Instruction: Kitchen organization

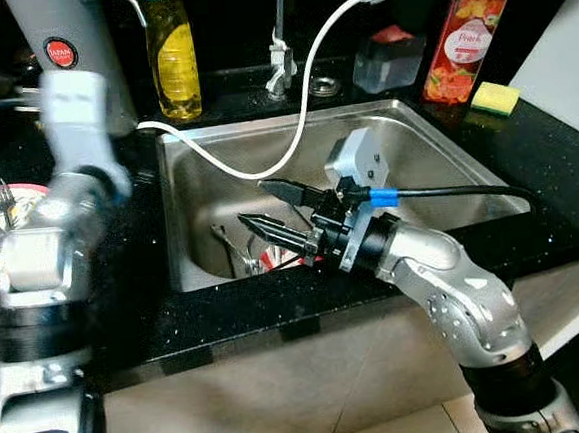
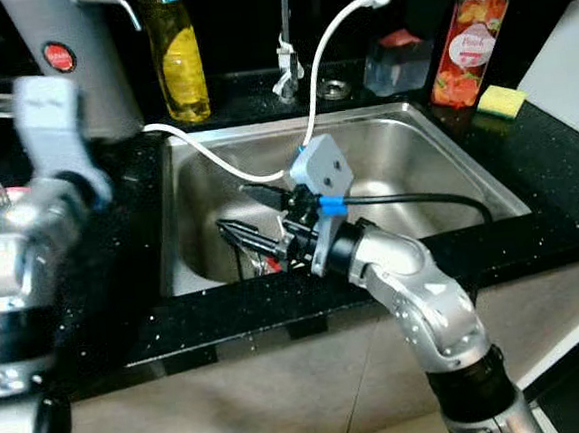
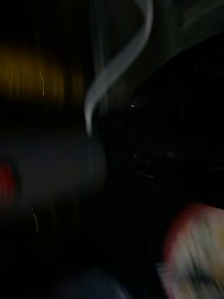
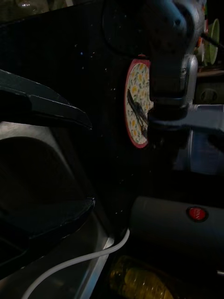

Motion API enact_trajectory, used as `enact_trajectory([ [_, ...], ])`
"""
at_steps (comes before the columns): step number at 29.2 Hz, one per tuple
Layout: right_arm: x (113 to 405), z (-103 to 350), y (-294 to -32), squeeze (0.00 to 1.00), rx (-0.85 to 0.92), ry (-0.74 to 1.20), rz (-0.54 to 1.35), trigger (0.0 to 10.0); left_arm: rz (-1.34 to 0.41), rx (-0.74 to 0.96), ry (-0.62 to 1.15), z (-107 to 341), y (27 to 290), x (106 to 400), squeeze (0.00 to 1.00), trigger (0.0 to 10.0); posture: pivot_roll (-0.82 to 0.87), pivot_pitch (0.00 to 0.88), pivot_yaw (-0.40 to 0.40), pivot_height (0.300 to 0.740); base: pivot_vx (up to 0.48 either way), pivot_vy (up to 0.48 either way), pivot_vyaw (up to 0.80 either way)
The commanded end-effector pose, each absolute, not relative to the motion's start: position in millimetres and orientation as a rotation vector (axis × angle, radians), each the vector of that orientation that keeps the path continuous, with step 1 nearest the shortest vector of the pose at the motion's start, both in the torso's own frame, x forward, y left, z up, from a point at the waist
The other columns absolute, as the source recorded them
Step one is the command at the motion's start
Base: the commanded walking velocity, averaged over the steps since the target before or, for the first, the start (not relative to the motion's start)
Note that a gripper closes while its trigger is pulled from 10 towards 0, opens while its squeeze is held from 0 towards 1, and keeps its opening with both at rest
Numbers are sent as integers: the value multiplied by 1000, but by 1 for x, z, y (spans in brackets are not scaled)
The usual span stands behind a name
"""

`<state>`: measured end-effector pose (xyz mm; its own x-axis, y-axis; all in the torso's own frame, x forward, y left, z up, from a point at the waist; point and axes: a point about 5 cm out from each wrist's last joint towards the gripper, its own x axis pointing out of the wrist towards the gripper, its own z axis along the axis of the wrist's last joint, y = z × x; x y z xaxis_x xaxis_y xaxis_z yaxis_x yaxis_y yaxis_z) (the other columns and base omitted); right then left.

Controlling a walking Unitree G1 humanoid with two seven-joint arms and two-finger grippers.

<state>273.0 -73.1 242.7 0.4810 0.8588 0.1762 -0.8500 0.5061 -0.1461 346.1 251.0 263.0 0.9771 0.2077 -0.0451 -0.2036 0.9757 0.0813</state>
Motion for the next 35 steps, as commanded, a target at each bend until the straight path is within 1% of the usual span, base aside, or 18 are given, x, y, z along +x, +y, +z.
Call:
enact_trajectory([
  [1,271,248,-71,0,-19,-254,1065,10000,400,33,85,260,284,342,0,10000,67,0,-24,740,0,0,0],
  [2,271,248,-71,0,-19,-254,1065,10000,400,33,85,260,284,342,0,10000,67,0,-24,740,0,0,0],
  [3,271,248,-70,0,-16,-256,1070,10000,456,20,112,255,294,339,0,10000,68,0,-26,740,0,0,0],
  [4,271,249,-70,0,-13,-259,1075,10000,497,-34,136,248,301,335,0,10000,71,0,-27,740,0,0,0],
  [6,271,249,-70,0,-12,-260,1079,10000,527,-65,153,243,305,333,0,10000,71,0,-27,740,0,0,0],
  [7,271,250,-70,0,-11,-263,1076,10000,573,-103,175,236,310,329,47,10000,73,0,-27,740,0,0,0],
  [8,271,250,-70,0,-11,-263,1076,10000,573,-103,175,236,310,329,47,10000,73,0,-27,740,0,0,0],
  [9,272,250,-70,0,-10,-264,1072,10000,610,-131,189,231,313,327,47,10000,73,0,-27,740,0,0,0],
  [10,273,250,-70,0,-9,-264,1066,10000,619,-152,210,225,314,327,20,10000,74,0,-29,740,0,0,0],
  [14,273,250,-69,0,-6,-264,1061,10000,605,-172,262,212,312,331,0,10000,71,0,-30,740,0,0,0],
  [16,274,250,-70,0,-11,-266,1049,10000,593,-145,276,208,311,334,0,10000,68,0,-31,740,0,0,0],
  [22,275,251,-70,0,-6,-269,1032,10000,605,-117,270,209,313,338,0,10000,69,0,-31,740,0,0,0],
  [29,276,251,-70,0,0,-273,1020,10000,613,-163,278,208,316,343,0,10000,64,0,-27,740,0,0,0],
  [30,276,251,-70,0,1,-273,1017,10000,616,-168,286,206,317,342,0,9922,64,0,-27,740,0,0,0],
  [31,276,251,-71,0,1,-271,1013,10000,626,-176,298,202,317,341,0,9608,64,0,-27,740,0,0,0],
  [33,276,251,-71,0,2,-271,1011,10000,634,-180,306,200,318,339,0,9608,64,0,-27,740,0,0,0],
  [34,276,250,-71,0,2,-269,1010,10000,652,-188,316,197,319,338,0,8078,64,0,-27,740,0,0,0],
  [35,276,250,-71,0,2,-269,1010,10000,652,-188,316,197,319,338,0,8078,64,0,-27,740,0,0,0],
])
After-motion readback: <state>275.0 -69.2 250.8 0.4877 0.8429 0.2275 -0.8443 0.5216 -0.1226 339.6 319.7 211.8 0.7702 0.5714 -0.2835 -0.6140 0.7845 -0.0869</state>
